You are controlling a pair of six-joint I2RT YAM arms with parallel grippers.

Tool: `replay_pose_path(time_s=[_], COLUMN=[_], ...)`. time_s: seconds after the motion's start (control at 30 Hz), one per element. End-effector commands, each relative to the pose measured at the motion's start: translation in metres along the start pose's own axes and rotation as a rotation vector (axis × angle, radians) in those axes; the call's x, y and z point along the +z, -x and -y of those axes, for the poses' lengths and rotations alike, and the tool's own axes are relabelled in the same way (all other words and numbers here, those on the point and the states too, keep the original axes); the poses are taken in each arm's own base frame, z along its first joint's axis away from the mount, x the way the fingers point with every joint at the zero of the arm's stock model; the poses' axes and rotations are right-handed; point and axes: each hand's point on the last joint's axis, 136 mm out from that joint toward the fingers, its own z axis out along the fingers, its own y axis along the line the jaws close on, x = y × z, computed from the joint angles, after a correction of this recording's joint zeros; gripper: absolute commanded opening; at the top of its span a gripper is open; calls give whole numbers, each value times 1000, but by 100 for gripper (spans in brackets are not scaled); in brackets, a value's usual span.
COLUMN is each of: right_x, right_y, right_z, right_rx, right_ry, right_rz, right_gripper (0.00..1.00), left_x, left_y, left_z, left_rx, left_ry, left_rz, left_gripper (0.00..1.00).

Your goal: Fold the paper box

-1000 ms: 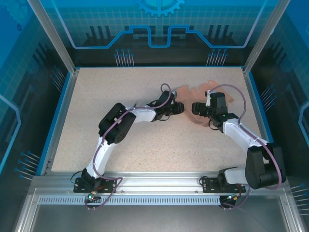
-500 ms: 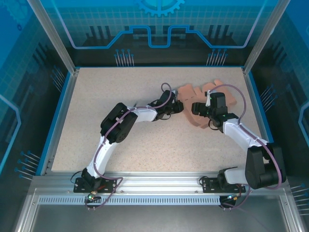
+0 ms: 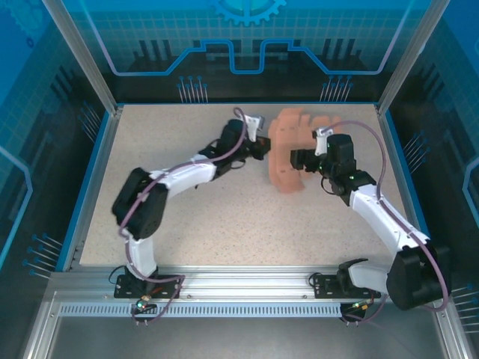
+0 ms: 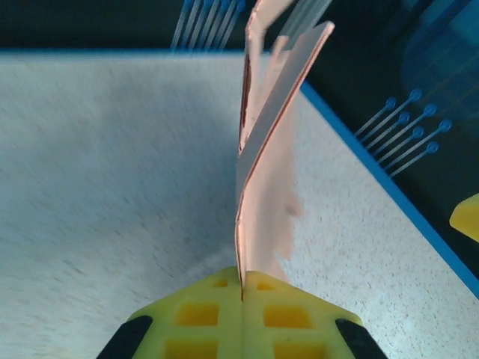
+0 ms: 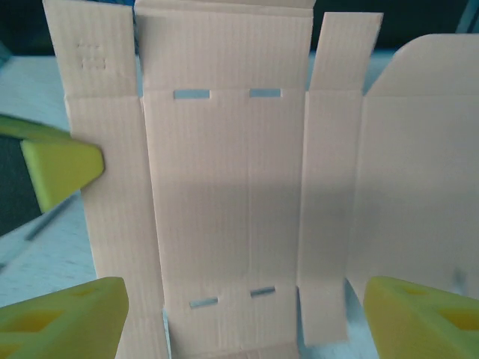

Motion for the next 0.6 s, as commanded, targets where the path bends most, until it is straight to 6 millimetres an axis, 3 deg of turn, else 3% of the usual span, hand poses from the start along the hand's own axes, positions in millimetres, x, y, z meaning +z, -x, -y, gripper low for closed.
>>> replay_pose_path(time_s=[0.0, 0.13, 0.33, 0.43, 0.57], right_x=[-28, -49, -63, -71, -75], right_y=[41, 73, 106, 114, 108], right_z=[-49, -80, -95, -98, -110], right_rx=[-200, -369, -590, -694, -841], right_ry=[126, 200, 216, 211, 273], right_rz=[63, 109, 171, 216, 219], right_gripper=[83, 83, 83, 84, 84], left_x=[-49, -96, -147, -165, -181], left_y=[20, 40, 49, 48, 44], left_z=[3, 11, 27, 33, 38], left_rx=[216, 388, 606, 679, 746], left_ry=[7, 58, 69, 67, 57], left_rz=[-18, -12, -31, -62, -121], left_gripper=[0, 0, 0, 0, 0])
